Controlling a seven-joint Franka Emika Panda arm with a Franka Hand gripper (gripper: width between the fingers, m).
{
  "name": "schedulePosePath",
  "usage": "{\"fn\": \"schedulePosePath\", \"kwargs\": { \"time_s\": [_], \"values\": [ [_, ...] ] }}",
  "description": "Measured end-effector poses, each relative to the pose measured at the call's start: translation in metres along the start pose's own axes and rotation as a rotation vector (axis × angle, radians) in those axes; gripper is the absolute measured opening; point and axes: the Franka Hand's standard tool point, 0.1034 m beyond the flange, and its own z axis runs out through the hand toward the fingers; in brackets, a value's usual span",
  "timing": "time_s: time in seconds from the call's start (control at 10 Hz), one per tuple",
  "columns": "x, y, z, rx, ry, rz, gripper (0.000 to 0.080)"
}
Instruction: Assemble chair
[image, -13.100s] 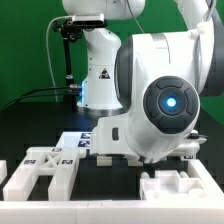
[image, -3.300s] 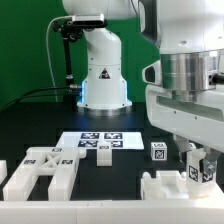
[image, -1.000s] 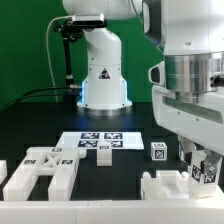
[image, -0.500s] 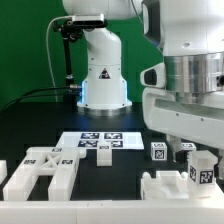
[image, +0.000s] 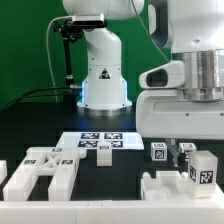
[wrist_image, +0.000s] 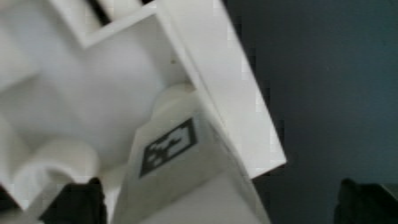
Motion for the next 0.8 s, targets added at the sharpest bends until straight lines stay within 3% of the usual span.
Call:
{"fn": "schedulePosePath", "kwargs": {
  "time_s": [0.2, 0.3, 0.4, 0.5, 0.7, 0.8],
  "values": [
    [0.0032, 0.0025, -0.0029, -0.026, 0.026, -0.405, 0.0649],
    [0.0022, 0.0028, -0.0018, -0.023, 0.024, -0.377, 0.0649],
    [0.0021, 0.0026, -0.0018, -0.023, 0.024, -0.367, 0.0525],
    [0.0020, 0.0028, -0.0015, -0.023, 0.023, -0.365, 0.0525],
    [0.0021, 0.0036, -0.0012, -0.021, 0.024, -0.245, 0.0288],
    [0.0023, 0.0039, -0.0007, -0.021, 0.025, -0.189, 0.0288]
  ]
}}
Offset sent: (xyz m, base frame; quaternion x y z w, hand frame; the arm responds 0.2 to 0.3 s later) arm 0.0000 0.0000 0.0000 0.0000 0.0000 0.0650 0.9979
